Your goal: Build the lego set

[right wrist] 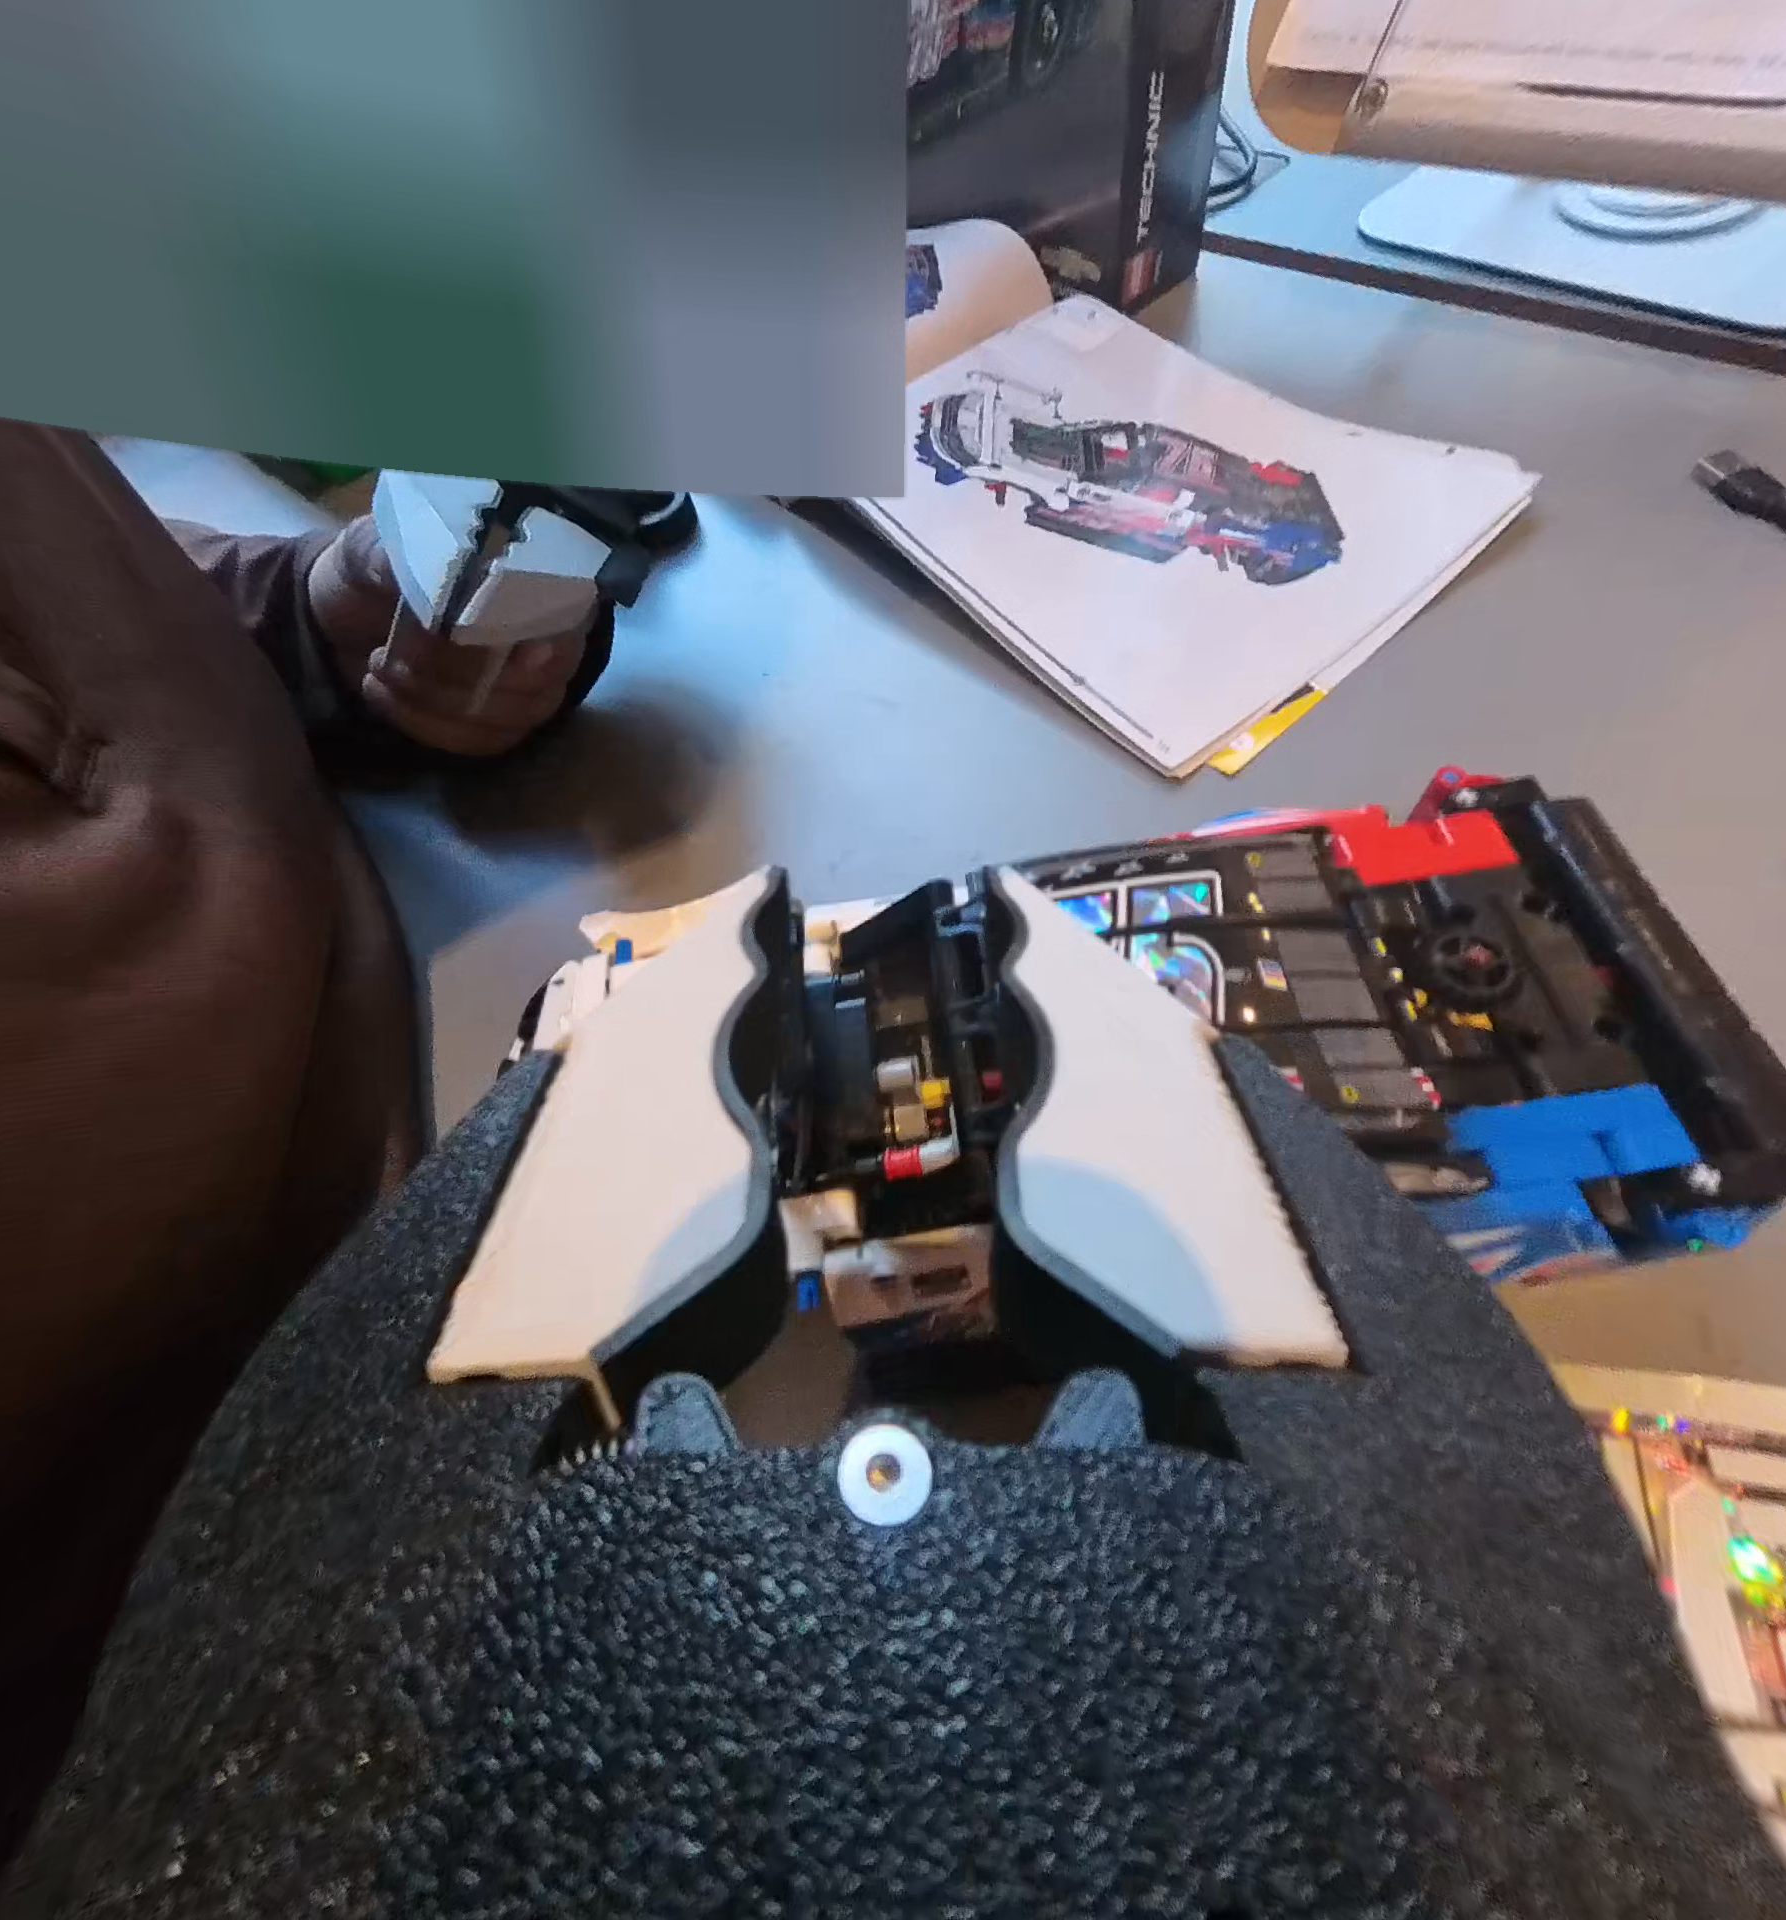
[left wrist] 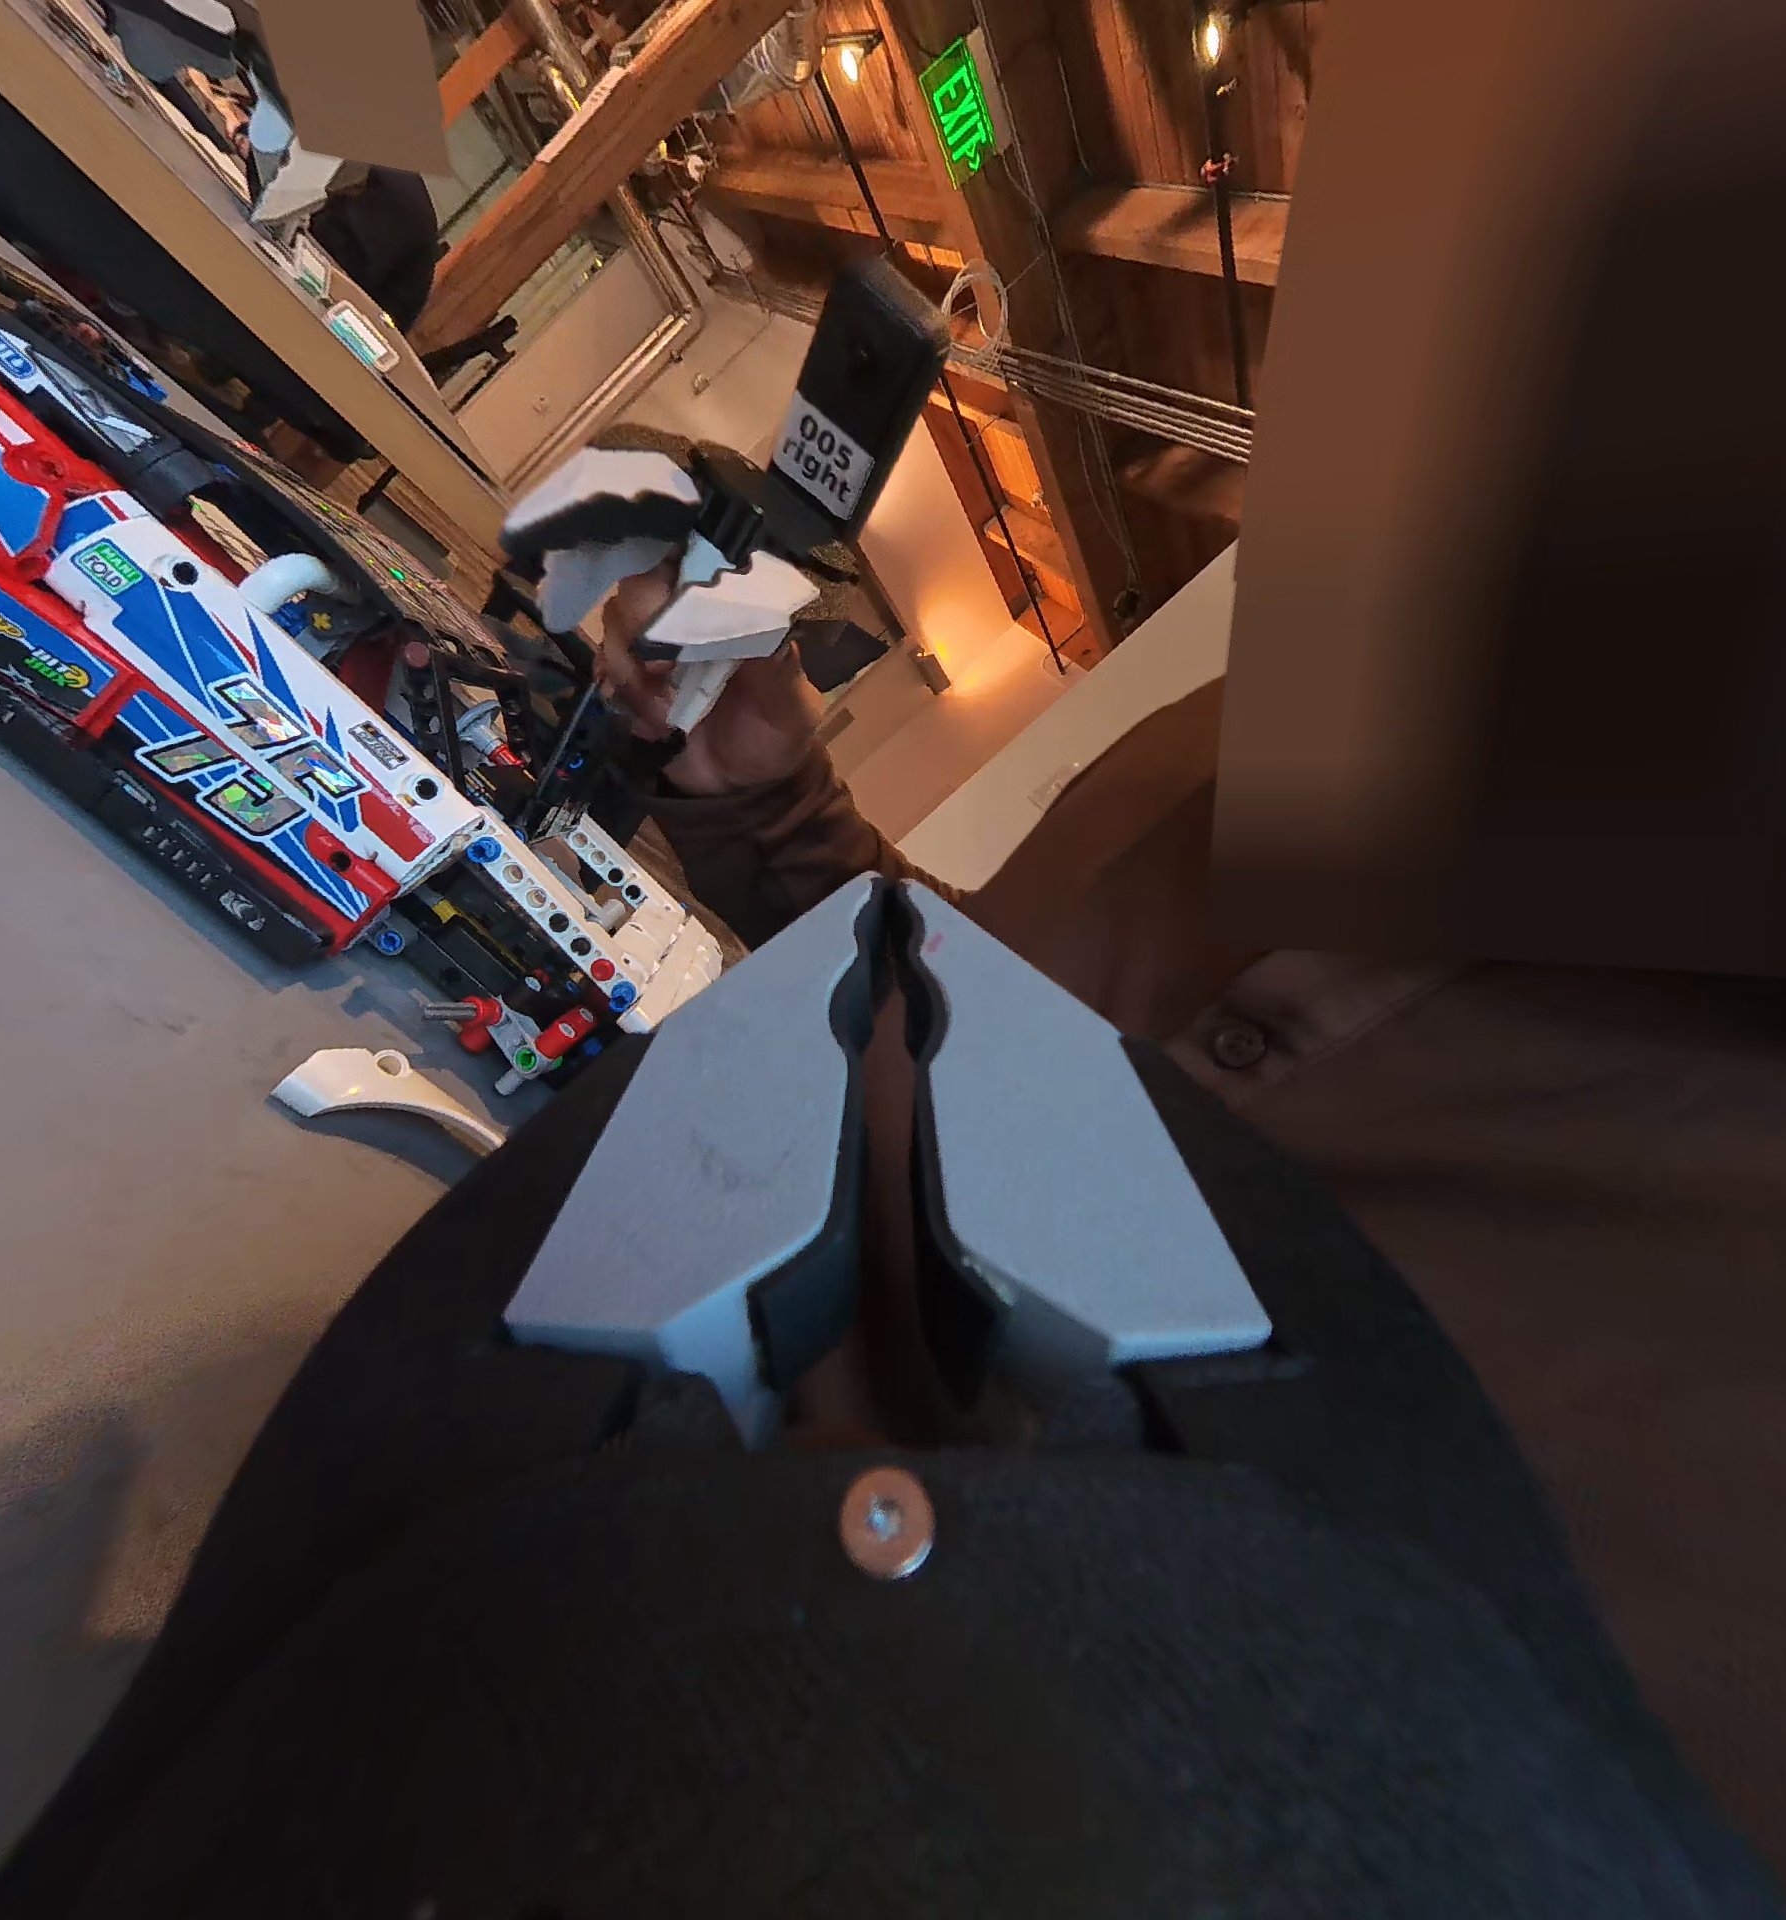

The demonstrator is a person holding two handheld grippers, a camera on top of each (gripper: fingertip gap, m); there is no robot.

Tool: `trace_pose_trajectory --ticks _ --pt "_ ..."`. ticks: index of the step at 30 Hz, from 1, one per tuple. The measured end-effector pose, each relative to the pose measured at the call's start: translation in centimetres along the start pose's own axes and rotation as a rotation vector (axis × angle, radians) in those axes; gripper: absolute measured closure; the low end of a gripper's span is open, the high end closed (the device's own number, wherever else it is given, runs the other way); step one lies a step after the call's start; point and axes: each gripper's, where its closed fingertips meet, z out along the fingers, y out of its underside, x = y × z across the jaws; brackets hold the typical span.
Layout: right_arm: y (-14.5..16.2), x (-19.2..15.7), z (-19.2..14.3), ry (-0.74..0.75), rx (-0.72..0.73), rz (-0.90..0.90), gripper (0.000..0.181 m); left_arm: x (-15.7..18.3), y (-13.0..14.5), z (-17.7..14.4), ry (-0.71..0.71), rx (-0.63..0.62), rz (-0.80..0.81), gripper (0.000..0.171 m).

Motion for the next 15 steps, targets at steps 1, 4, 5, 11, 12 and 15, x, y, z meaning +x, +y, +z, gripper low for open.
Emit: trace_pose_trajectory --ticks 1,4,5,11,12,15 --pt "0.3 0.1 -0.3 0.02 -0.006 0.006 0.152 0.0 0.1 0.0 -0.001 -0.003 0.001 0.171" --pt "2.0 1.8 -1.3 0.174 -0.074 0.027 0.168 -0.1 0.2 0.1 -0.012 -0.009 0.005 0.171" --pt "2.4 1.8 -1.5 0.186 -0.09 0.037 0.168 -0.1 0.2 0.1 -0.016 -0.011 0.008 0.171" --pt "4.4 0.8 -1.4 0.168 -0.192 0.104 0.175 -0.2 0.4 0.2 -0.021 -0.022 0.014 0.171" --pt "4.9 0.1 -1.1 0.123 -0.215 0.124 0.178 -0.1 0.4 0.2 -0.02 -0.022 0.011 0.171" --pt "6.3 -1.0 -0.6 0.062 -0.268 0.156 0.181 0.0 0.3 0.1 -0.013 -0.016 0.003 0.171"
